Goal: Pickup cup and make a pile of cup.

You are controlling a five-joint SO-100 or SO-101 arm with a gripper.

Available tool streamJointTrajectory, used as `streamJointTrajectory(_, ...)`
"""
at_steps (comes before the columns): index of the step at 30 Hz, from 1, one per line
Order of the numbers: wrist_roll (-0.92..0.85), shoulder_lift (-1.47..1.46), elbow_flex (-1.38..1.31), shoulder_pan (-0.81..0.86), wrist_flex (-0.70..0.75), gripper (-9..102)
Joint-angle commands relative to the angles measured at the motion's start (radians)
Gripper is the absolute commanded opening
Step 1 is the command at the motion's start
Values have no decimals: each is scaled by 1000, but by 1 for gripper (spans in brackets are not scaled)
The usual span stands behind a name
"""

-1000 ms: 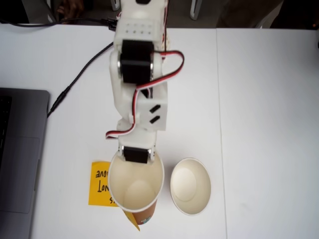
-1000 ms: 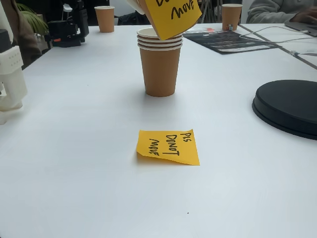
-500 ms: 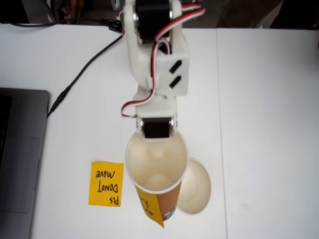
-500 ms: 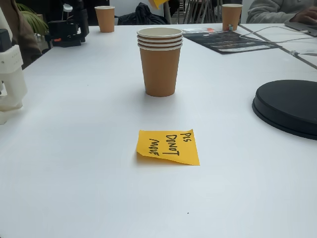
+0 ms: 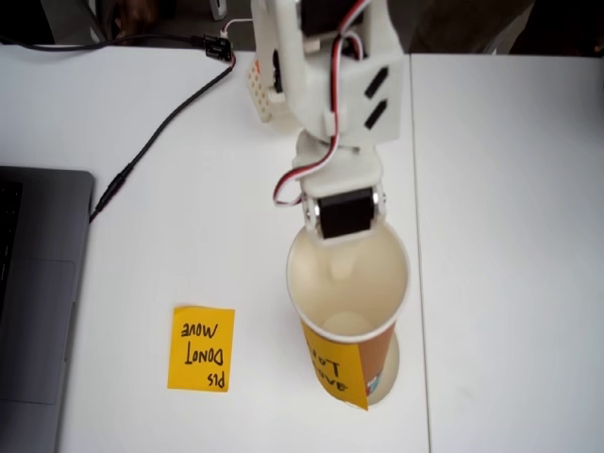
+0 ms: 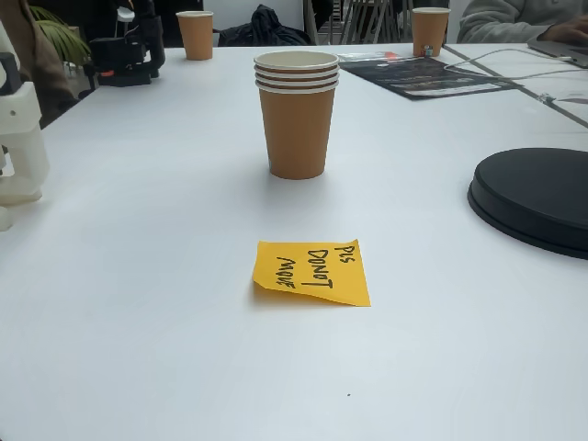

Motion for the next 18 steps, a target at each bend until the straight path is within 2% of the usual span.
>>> streamJointTrajectory(1, 9, 63, -86, -37, 6, -7)
streamJointTrajectory(18, 9, -25, -84, -95, 5, -7)
